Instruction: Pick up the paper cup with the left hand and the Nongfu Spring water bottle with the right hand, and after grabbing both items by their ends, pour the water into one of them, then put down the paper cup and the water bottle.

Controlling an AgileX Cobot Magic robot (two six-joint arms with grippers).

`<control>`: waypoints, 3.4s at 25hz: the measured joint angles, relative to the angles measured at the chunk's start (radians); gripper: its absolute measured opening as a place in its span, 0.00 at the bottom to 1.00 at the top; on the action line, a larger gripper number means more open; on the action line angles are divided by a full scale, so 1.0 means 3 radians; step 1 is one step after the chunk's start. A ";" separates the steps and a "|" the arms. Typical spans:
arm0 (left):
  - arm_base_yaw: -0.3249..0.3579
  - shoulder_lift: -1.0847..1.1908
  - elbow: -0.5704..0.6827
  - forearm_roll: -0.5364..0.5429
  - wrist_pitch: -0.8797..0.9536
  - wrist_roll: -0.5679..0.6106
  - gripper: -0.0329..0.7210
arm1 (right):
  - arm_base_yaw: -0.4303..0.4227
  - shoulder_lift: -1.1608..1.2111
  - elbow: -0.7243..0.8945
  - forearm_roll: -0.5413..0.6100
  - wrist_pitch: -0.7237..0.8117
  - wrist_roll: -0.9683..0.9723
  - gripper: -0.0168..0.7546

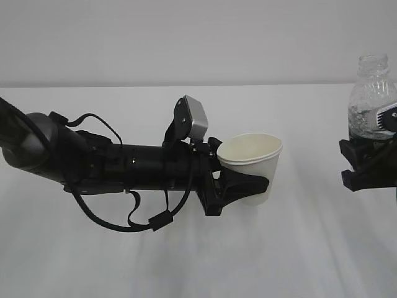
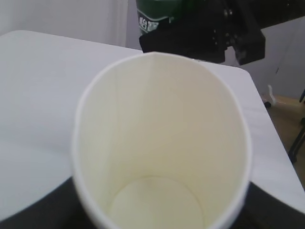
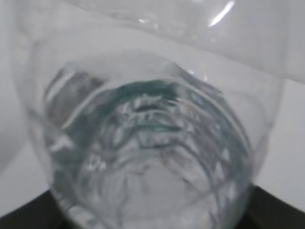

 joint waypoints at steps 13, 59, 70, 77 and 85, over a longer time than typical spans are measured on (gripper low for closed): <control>-0.0159 0.0000 -0.0124 0.0143 0.0346 -0.0014 0.61 | 0.0000 -0.0253 -0.0210 0.0204 0.0361 -0.0765 0.59; -0.0289 0.0000 -0.0384 0.0373 0.0303 -0.0029 0.61 | 0.0000 -0.0253 -0.0210 0.0211 0.0375 -0.2364 0.58; -0.0323 0.0000 -0.0409 0.0396 0.0528 -0.0029 0.61 | 0.0000 -0.0253 -0.0210 0.0211 0.0321 -0.2657 0.58; -0.0323 0.0000 -0.0438 0.0396 0.0543 -0.0029 0.61 | 0.0000 -0.0253 -0.0210 0.0211 0.0321 -0.2874 0.58; -0.0323 0.0005 -0.0479 0.0385 0.0543 -0.0029 0.61 | 0.0000 -0.0253 -0.0210 0.0211 0.0321 -0.2999 0.58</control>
